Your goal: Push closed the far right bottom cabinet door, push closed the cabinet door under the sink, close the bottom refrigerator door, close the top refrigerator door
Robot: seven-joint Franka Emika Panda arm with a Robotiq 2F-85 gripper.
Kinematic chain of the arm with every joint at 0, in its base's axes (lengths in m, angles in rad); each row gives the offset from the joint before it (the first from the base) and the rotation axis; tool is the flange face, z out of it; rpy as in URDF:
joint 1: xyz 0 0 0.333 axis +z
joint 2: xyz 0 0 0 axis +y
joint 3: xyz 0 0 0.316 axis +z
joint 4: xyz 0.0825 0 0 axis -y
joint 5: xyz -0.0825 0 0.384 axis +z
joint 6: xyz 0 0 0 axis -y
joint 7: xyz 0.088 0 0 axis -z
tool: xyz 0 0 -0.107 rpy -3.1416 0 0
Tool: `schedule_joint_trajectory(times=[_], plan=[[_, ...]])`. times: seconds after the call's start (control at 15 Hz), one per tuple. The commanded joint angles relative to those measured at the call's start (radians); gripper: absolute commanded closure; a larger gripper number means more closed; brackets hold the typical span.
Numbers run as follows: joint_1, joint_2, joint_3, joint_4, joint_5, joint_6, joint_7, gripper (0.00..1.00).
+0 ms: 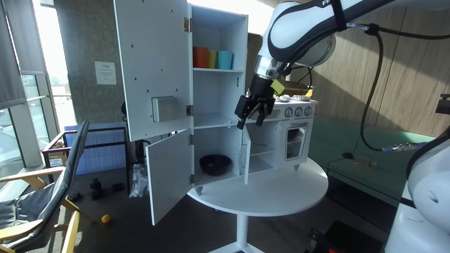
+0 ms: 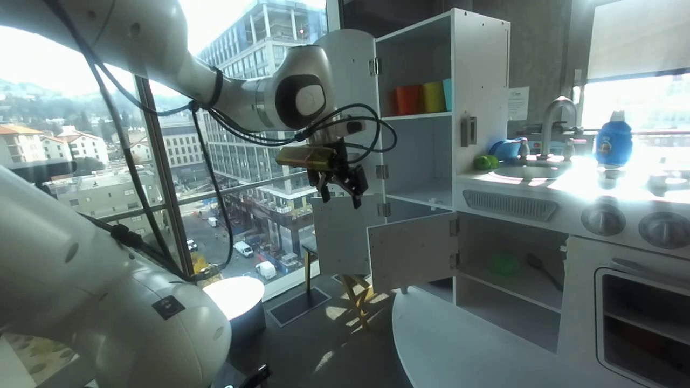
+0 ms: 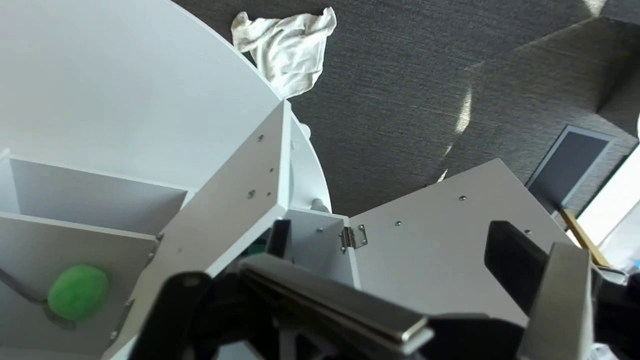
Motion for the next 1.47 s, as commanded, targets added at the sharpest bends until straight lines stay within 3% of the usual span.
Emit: schedule_joint_trajectory(times=[0.0,0.4,0.6,1.2,1.4], plan=[[0.050,0.056,0.032,0.003,0.032,0.083,0.021,0.00],[0.052,0.244,0.043,0.040,0.017,0.230,0.031,0.00],[0.019,0.329,0.034,0.066,-0.017,0.293,0.041,0.00],[-0.187,0.306,-0.075,0.071,-0.278,0.290,0.058,0.00],[-0.268,0.351,-0.113,0.094,-0.384,0.321,0.097,0.00]])
